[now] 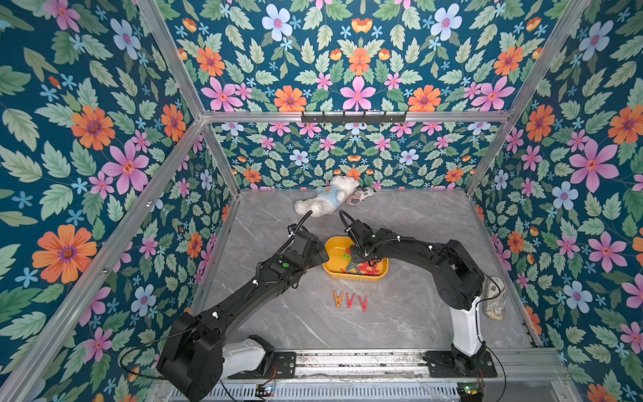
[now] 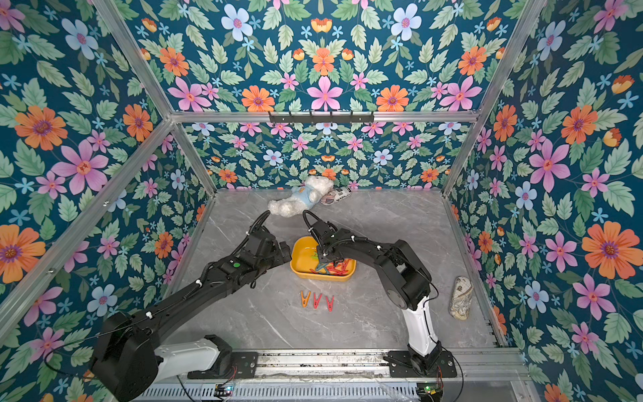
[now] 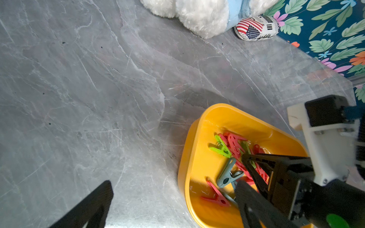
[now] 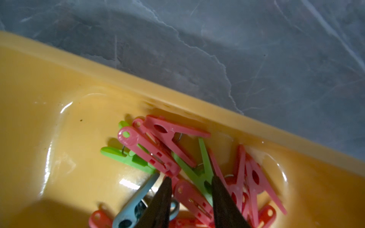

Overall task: Take the clothespins out of the storage box
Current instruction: Pick up the clothespin from the storage box.

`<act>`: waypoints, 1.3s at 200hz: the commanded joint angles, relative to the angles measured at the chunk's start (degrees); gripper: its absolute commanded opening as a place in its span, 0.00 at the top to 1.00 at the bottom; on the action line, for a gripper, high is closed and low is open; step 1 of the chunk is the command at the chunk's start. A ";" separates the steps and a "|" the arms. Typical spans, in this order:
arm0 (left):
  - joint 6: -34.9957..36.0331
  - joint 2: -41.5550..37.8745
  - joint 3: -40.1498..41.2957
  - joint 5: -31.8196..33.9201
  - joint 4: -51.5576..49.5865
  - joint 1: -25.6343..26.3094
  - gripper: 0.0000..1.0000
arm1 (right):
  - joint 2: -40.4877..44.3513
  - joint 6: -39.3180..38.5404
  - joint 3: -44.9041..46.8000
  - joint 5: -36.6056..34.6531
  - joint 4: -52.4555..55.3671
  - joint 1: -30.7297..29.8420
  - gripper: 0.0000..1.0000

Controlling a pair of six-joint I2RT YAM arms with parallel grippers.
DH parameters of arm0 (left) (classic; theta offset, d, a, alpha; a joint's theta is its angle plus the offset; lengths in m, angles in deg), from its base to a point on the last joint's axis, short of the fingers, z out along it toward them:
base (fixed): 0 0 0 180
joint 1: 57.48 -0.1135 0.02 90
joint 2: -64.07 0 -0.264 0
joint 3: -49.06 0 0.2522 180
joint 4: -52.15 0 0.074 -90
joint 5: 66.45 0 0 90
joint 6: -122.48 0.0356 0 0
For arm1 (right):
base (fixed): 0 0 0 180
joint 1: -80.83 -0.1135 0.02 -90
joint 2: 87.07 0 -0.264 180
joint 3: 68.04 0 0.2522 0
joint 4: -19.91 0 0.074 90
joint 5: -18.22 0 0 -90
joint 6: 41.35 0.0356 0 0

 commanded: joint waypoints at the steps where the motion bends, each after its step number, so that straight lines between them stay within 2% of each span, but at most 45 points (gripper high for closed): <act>1: -0.36 -0.01 -0.15 0.13 0.69 -0.19 0.00 | -1.04 -1.19 -1.04 -2.31 2.18 -0.05 0.68; 9: -0.40 -0.01 -0.24 0.04 0.62 -0.20 0.00 | -1.24 -1.20 -1.14 -2.60 2.36 -0.05 0.69; 23: -0.26 -0.01 -0.35 0.05 0.49 -0.25 0.00 | -0.98 -1.12 -0.92 -2.96 2.29 -0.05 0.78; 43: -0.25 0.06 -0.42 -0.13 0.62 -0.38 0.00 | -0.70 -0.93 -0.91 -3.36 2.44 -0.05 0.87; 70: -0.14 0.25 -0.57 -0.33 0.57 -0.47 0.00 | 0.21 -0.59 -1.01 -4.08 2.82 -0.31 0.94; 78: -0.05 0.30 -0.61 -0.37 0.62 -0.53 0.00 | 0.84 -0.47 -1.01 -4.27 3.01 -0.32 1.00; 134: 1.50 1.52 -1.47 -2.15 1.82 -0.64 0.00 | 5.08 2.15 -0.86 -4.35 4.87 -0.40 1.00; 184: 4.97 2.97 -3.46 -5.74 3.21 -0.82 0.00 | 10.57 8.13 1.65 -1.56 5.57 -0.38 1.00; 260: 10.00 6.12 -7.09 -11.41 3.82 -1.57 0.00 | 21.84 20.42 13.03 1.56 5.48 -1.94 1.00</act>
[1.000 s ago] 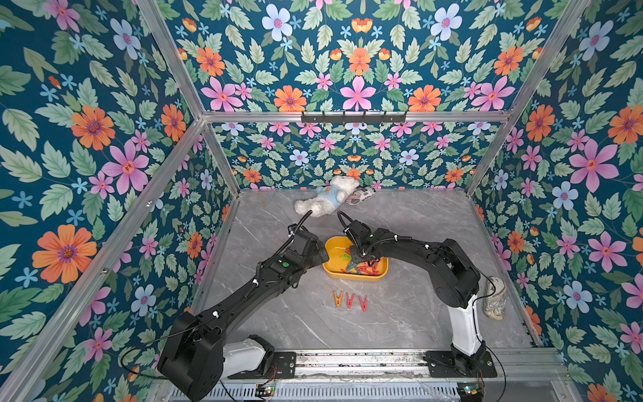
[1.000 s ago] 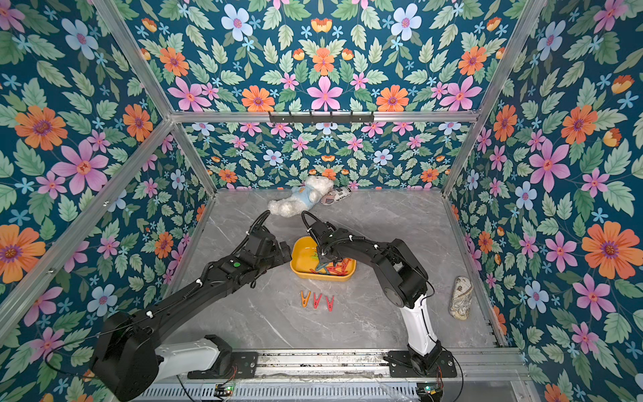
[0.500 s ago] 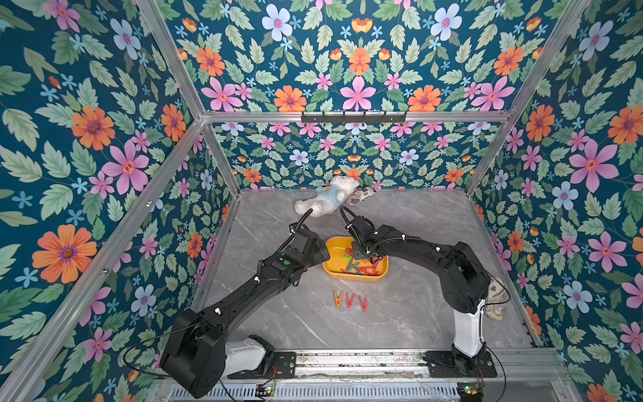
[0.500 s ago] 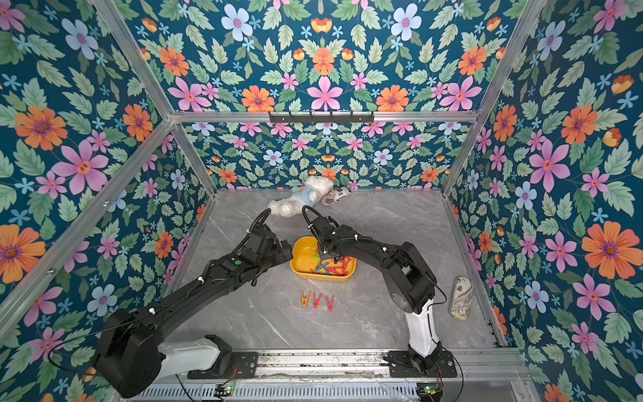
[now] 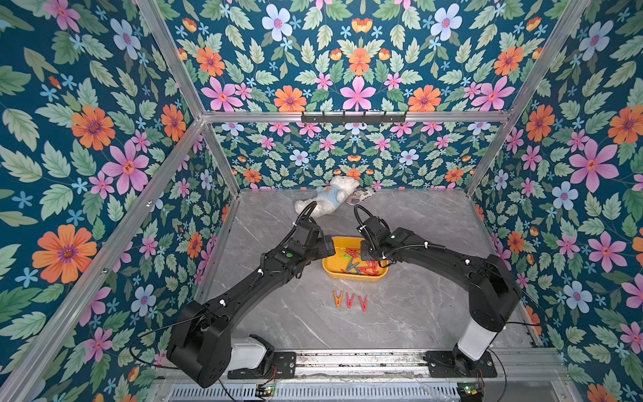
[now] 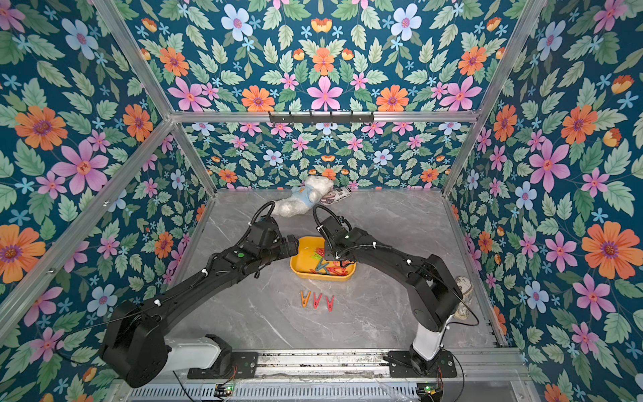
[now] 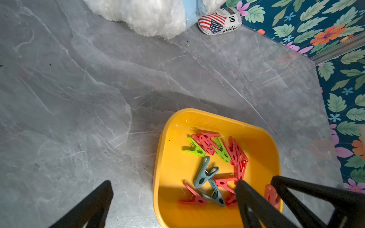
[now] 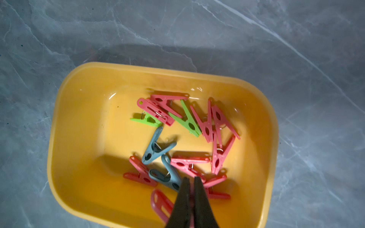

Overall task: Take the clothespins out of the storage box
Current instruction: Pick up the clothespin from the storage box, then place the clothespin at the center of the board.

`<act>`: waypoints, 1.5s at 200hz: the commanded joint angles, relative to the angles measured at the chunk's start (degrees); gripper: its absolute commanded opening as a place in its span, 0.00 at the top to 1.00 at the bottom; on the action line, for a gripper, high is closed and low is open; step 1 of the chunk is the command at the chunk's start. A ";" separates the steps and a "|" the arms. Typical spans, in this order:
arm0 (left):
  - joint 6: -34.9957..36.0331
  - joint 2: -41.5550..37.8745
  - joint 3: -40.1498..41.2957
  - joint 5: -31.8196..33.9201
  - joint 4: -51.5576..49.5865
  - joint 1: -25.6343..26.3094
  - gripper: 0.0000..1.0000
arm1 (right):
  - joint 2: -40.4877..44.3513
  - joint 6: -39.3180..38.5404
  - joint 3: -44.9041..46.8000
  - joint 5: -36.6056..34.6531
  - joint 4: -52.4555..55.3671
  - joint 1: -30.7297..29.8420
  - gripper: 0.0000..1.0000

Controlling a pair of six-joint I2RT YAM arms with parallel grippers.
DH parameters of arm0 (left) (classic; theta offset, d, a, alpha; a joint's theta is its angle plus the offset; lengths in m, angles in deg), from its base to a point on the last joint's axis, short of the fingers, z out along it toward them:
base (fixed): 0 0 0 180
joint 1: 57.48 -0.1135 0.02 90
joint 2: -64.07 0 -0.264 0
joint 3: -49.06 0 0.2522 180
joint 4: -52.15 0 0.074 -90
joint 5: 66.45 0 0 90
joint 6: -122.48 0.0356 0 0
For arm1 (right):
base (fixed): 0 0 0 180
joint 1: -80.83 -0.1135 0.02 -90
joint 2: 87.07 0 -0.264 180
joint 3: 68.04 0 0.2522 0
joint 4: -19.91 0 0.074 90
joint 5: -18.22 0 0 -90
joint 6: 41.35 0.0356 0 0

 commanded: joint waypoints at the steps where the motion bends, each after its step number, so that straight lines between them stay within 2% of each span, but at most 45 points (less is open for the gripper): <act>1: 2.95 0.69 -0.61 -2.14 1.11 -0.28 0.00 | 2.50 6.69 2.86 0.66 1.22 -1.26 1.00; 68: 2.94 2.06 -0.76 -2.80 2.70 -0.74 0.00 | 11.55 15.93 13.71 1.29 0.46 -6.25 1.00; 139: 2.15 1.02 0.39 -2.71 1.75 -0.83 0.00 | 12.07 20.10 22.83 2.74 -3.57 -8.43 1.00; 272: 2.32 0.86 0.12 -1.91 0.00 -0.95 0.00 | 3.72 19.31 22.56 2.83 -6.11 -8.15 0.99; 300: 2.32 1.14 -0.05 -2.00 0.17 -1.00 0.00 | 3.66 19.22 22.41 2.83 -6.21 -8.11 0.90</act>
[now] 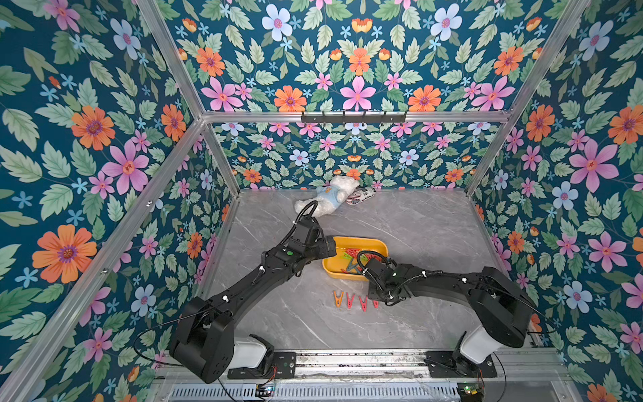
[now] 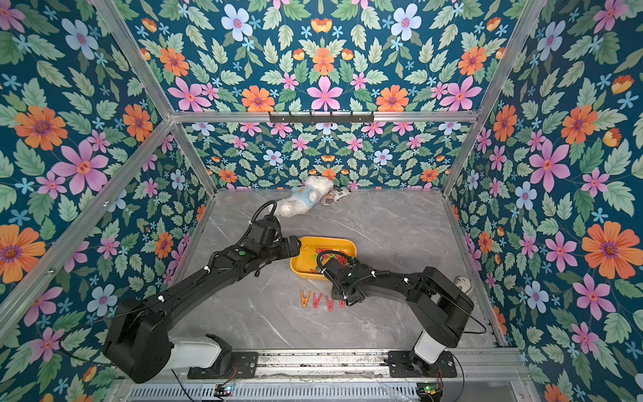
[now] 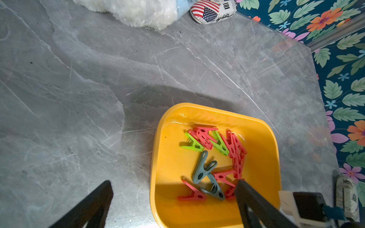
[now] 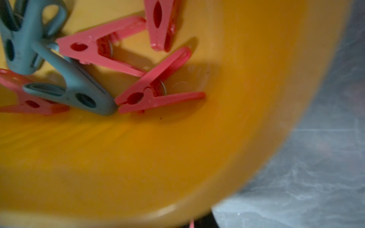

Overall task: Take the clothespins out of the storage box
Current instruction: Place the clothespin at the center of the board, then pick up the clothespin from the storage box.

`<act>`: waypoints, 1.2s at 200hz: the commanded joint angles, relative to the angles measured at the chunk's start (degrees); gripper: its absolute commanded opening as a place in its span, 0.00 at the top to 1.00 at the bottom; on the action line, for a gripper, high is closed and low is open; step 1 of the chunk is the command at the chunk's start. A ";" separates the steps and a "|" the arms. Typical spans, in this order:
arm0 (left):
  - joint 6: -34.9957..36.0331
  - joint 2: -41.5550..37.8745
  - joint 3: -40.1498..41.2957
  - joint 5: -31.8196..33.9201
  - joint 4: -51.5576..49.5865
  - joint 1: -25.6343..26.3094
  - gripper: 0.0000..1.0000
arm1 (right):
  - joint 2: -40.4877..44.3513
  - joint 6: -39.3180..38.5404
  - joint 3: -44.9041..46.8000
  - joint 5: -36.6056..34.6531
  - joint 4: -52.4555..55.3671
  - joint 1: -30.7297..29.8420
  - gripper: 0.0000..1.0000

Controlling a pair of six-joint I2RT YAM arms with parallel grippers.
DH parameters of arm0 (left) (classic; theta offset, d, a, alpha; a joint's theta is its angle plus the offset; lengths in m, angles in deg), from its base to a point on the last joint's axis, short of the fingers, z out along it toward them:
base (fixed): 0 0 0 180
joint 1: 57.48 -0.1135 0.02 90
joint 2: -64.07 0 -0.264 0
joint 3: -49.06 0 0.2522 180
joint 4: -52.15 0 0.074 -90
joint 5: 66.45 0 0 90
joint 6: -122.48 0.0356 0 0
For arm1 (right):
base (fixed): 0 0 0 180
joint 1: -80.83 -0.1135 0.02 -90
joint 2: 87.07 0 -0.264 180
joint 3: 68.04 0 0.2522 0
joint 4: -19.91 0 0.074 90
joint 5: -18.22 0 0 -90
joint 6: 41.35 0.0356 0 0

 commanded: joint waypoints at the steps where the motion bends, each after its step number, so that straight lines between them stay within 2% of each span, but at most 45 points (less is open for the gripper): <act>1: 0.03 0.29 -0.38 0.77 -0.18 -0.06 0.00 | -0.15 0.60 -0.18 -0.38 0.09 0.05 0.90; 14: 0.03 0.49 -0.56 0.55 -0.24 -0.06 0.00 | -0.08 0.49 -0.54 -0.47 0.08 0.09 0.88; 46: 0.03 1.01 -1.03 0.86 -0.33 -0.06 0.00 | 1.32 0.25 -1.33 -1.82 0.58 0.05 0.77; 79: 0.03 2.41 -2.11 -0.31 -0.45 -0.06 0.01 | 3.75 -0.66 -2.34 -2.94 0.98 0.10 0.73; 127: 0.33 5.48 -4.94 -2.35 -1.19 -0.06 0.15 | 11.49 -3.88 -2.49 -5.20 -0.93 0.62 0.60; 190: -6.26 10.74 -6.25 -4.61 1.16 0.55 0.27 | 19.56 -9.53 1.40 -5.04 -9.16 5.04 0.27; 225: -10.68 13.14 -4.55 -5.72 6.90 1.25 0.43 | 21.72 -12.81 2.17 -4.84 -12.75 7.58 0.01; 240: -12.68 14.24 -3.40 -5.90 10.02 1.60 0.45 | 22.03 -14.34 2.26 -4.57 -13.55 8.50 0.01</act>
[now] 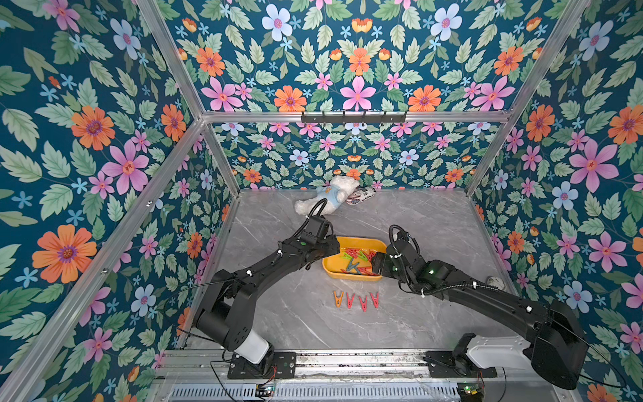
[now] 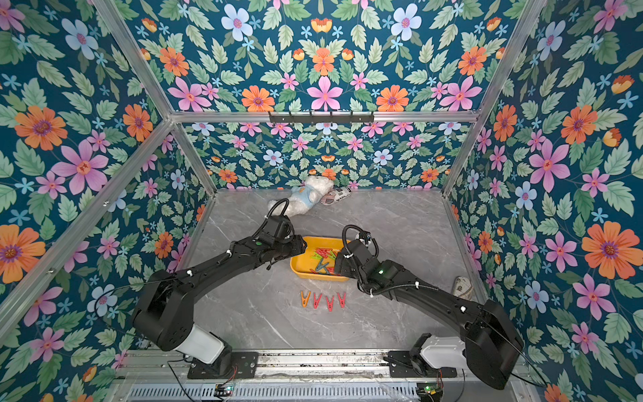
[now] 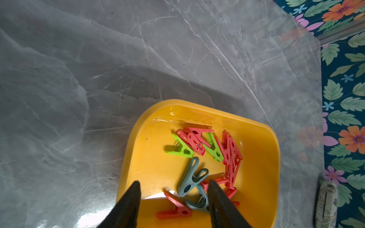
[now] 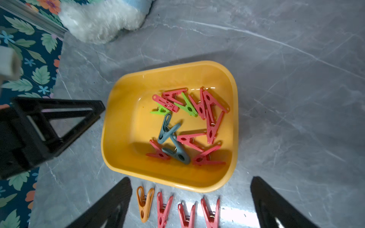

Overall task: Take the clothespins out of the storage box
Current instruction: Pick up the clothespin from the storage box.

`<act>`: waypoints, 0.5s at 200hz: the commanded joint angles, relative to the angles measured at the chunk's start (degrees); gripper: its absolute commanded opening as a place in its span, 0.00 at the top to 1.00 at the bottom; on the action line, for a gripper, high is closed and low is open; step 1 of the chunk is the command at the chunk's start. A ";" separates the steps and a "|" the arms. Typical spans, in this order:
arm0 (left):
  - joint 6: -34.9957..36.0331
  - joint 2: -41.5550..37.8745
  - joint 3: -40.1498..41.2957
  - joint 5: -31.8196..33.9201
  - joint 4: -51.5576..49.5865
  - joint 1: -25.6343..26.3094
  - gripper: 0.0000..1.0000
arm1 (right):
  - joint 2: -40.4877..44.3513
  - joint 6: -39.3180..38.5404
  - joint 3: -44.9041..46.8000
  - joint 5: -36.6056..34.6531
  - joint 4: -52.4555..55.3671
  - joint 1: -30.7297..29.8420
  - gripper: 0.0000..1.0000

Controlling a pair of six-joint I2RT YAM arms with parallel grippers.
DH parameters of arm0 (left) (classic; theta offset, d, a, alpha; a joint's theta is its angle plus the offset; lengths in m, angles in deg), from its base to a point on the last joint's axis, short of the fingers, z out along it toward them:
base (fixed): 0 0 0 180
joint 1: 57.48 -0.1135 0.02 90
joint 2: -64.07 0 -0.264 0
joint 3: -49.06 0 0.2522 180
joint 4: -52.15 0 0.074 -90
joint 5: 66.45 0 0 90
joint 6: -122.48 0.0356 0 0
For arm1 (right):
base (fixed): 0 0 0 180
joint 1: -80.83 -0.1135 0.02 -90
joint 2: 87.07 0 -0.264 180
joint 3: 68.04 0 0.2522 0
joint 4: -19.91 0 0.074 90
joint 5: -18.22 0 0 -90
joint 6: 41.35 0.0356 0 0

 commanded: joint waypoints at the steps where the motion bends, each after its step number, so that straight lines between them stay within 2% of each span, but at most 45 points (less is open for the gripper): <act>1: -4.96 1.35 1.27 -0.99 6.48 0.40 0.45 | 0.55 -3.20 0.08 -0.17 -3.40 1.04 0.01; 39: -9.20 4.43 3.44 -2.02 14.21 0.84 0.51 | 0.64 -5.22 0.12 2.02 -4.29 3.61 0.01; 57: -10.71 5.79 4.39 -2.04 17.42 0.93 0.57 | 0.89 -6.27 -0.02 2.50 -4.19 4.41 0.01; 92: -12.20 8.81 4.59 -2.96 22.94 1.11 0.61 | 1.25 -7.26 -0.04 3.07 -3.84 5.47 0.01; 100: -12.23 9.43 4.47 -3.25 23.82 1.19 0.65 | 1.16 -7.37 -0.10 3.28 -3.62 5.72 0.01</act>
